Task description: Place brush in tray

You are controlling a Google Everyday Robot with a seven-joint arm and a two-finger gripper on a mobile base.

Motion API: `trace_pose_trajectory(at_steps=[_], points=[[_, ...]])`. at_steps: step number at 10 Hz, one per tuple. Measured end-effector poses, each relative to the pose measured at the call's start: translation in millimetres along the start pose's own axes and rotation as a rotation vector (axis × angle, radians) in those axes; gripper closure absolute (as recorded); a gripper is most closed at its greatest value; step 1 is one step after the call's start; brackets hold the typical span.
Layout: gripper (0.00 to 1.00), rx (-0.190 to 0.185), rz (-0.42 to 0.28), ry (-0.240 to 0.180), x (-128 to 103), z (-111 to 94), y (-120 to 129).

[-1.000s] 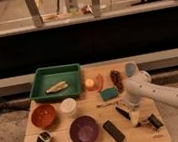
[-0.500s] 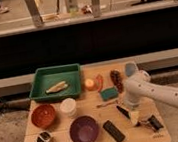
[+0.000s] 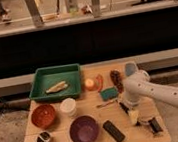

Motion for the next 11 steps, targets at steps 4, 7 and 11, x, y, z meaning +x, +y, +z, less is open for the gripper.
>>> trace_pose_trajectory(at_steps=[4, 7, 11], points=[[0.43, -0.003, 0.028, -0.003, 0.7, 2.5, 0.1], [0.73, -0.001, 0.029, -0.001, 1.3, -1.9, -0.5], [1.00, -0.005, 0.028, 0.000, 2.2, -8.3, 1.1]])
